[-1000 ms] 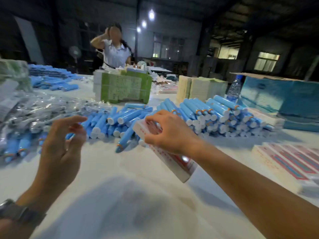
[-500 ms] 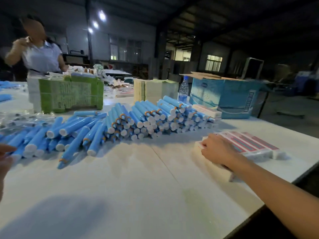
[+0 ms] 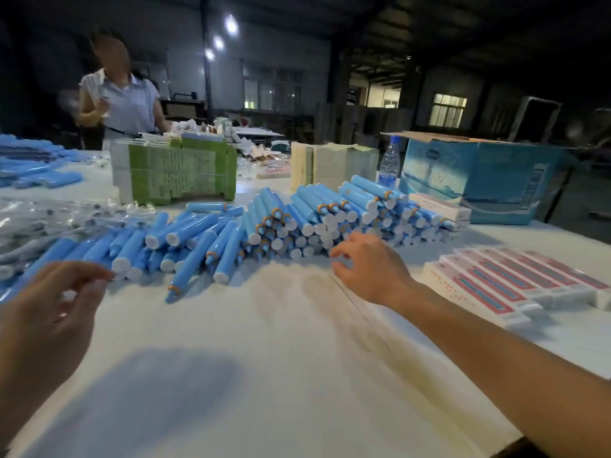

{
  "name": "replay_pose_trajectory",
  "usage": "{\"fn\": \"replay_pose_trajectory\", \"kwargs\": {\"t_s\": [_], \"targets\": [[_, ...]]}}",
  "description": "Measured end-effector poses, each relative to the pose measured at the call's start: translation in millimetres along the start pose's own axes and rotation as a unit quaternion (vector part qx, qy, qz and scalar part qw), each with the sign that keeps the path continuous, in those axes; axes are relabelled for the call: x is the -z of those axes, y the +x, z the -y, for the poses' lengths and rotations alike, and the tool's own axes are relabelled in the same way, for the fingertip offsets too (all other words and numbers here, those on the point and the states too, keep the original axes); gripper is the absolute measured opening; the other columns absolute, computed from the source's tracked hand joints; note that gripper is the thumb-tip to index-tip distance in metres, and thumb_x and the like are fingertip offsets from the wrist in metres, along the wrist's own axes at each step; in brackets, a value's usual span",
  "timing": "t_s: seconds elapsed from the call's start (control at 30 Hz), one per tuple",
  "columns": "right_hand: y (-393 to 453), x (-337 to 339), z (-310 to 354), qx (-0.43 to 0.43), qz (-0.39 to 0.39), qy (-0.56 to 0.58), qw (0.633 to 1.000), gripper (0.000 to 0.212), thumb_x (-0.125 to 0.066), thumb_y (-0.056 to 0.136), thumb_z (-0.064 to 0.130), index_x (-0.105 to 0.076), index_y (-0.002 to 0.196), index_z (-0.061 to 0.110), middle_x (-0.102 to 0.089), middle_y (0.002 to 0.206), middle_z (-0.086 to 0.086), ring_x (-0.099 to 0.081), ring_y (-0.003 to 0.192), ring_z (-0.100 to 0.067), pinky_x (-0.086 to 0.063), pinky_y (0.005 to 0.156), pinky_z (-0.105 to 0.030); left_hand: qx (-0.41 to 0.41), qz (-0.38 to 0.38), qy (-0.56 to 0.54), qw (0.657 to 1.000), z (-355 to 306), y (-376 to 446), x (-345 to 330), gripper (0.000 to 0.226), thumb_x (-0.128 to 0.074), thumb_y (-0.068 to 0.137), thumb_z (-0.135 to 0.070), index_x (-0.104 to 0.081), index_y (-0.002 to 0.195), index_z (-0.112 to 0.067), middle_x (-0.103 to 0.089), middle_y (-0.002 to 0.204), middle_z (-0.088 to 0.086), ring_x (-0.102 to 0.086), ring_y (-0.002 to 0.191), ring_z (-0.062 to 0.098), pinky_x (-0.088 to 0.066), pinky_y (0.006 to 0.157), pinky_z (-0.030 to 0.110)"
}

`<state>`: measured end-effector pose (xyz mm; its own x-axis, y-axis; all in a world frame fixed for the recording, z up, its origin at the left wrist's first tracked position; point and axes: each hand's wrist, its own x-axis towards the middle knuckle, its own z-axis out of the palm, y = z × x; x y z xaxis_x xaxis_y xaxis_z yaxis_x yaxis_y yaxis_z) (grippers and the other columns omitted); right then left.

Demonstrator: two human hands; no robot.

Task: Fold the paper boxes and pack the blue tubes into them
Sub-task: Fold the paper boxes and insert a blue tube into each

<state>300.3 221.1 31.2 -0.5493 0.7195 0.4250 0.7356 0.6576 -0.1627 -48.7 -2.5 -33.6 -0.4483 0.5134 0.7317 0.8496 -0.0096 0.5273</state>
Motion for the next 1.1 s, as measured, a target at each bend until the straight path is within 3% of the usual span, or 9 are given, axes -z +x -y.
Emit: {"fn": "replay_pose_trajectory", "kwargs": {"t_s": [0.07, 0.17, 0.27, 0.4, 0.57, 0.73, 0.8, 0.93, 1.1], "targets": [[10, -8, 59, 0.063, -0.014, 0.088, 0.994, 0.019, -0.057, 0.091, 0.033, -0.071, 0.100, 0.025, -0.064, 0.098, 0.003, -0.057, 0.101, -0.021, -0.048, 0.087, -0.036, 0.036, -0.022, -0.040, 0.998, -21, -2, -2, 0.010, -0.054, 0.090, -0.034, -0.063, 0.094, -0.035, -0.065, 0.100, -0.010, -0.063, 0.088, 0.021, -0.051, 0.069, 0.037], [26, -16, 148, 0.129, -0.023, 0.202, 0.971, 0.017, -0.059, 0.089, 0.028, -0.074, 0.093, 0.021, -0.070, 0.092, 0.000, -0.061, 0.091, -0.023, -0.050, 0.082, -0.038, 0.056, -0.035, -0.055, 0.996, -39, 0, 3, 0.013, -0.060, 0.087, -0.017, -0.063, 0.083, -0.028, -0.067, 0.093, -0.005, -0.062, 0.082, 0.017, -0.052, 0.076, 0.034], [35, -18, 232, 0.181, -0.021, 0.308, 0.934, 0.017, -0.060, 0.087, 0.025, -0.076, 0.093, 0.022, -0.075, 0.092, 0.000, -0.065, 0.089, -0.023, -0.051, 0.081, -0.035, 0.125, -0.064, 0.019, 0.990, -36, 7, 14, 0.032, -0.062, 0.087, 0.002, -0.059, 0.080, -0.029, -0.061, 0.079, -0.009, -0.058, 0.074, 0.000, -0.039, 0.069, 0.009], [31, -24, 302, 0.235, -0.017, 0.405, 0.883, 0.014, -0.062, 0.085, 0.022, -0.076, 0.091, 0.022, -0.073, 0.083, 0.000, -0.064, 0.079, -0.020, -0.052, 0.077, -0.035, 0.185, -0.018, 0.202, 0.962, -14, 13, 43, 0.015, -0.062, 0.089, -0.014, -0.060, 0.102, -0.020, -0.061, 0.104, 0.009, -0.057, 0.103, 0.034, -0.042, 0.083, 0.034], [26, -42, 311, 0.272, 0.005, 0.424, 0.864, 0.016, -0.061, 0.083, 0.028, -0.074, 0.091, 0.026, -0.068, 0.074, 0.007, -0.060, 0.069, -0.011, -0.052, 0.071, -0.033, 0.317, -0.055, 0.380, 0.867, 25, 13, 94, 0.054, -0.067, 0.081, -0.029, -0.047, 0.132, -0.033, -0.038, 0.142, 0.007, -0.028, 0.136, 0.035, -0.027, 0.112, 0.057], [36, -45, 304, 0.266, -0.003, 0.451, 0.852, 0.021, -0.056, 0.078, 0.031, -0.075, 0.087, 0.028, -0.058, 0.056, 0.025, -0.053, 0.058, 0.002, -0.041, 0.059, -0.019, 0.376, -0.090, 0.344, 0.855, 73, 39, 124, 0.053, -0.058, 0.089, -0.051, -0.037, 0.137, -0.044, -0.022, 0.151, 0.009, -0.022, 0.136, 0.040, -0.031, 0.108, 0.057], [36, -45, 304, 0.270, -0.005, 0.454, 0.849, 0.021, -0.055, 0.078, 0.033, -0.074, 0.087, 0.029, -0.056, 0.057, 0.033, -0.053, 0.059, 0.005, -0.036, 0.056, -0.011, 0.400, -0.069, 0.346, 0.846, 88, 48, 125, 0.055, -0.058, 0.087, -0.058, -0.042, 0.138, -0.042, -0.029, 0.150, 0.009, -0.031, 0.134, 0.041, -0.032, 0.106, 0.055], [39, -46, 300, 0.272, -0.015, 0.456, 0.847, 0.023, -0.053, 0.077, 0.034, -0.074, 0.086, 0.030, -0.056, 0.056, 0.029, -0.053, 0.058, 0.004, -0.035, 0.055, -0.010, 0.387, -0.062, 0.398, 0.830, 102, 50, 123, 0.050, -0.063, 0.088, -0.044, -0.049, 0.134, -0.030, -0.045, 0.139, 0.011, -0.039, 0.127, 0.039, -0.039, 0.100, 0.050], [46, -53, 292, 0.245, -0.009, 0.453, 0.857, 0.017, -0.064, 0.083, 0.018, -0.072, 0.083, 0.033, -0.061, 0.059, 0.017, -0.055, 0.061, 0.000, -0.044, 0.060, -0.024, 0.374, -0.227, 0.222, 0.872, 68, 53, 117, 0.032, -0.057, 0.092, -0.030, -0.053, 0.123, -0.024, -0.037, 0.138, 0.009, -0.036, 0.127, 0.041, -0.038, 0.103, 0.049]]}}
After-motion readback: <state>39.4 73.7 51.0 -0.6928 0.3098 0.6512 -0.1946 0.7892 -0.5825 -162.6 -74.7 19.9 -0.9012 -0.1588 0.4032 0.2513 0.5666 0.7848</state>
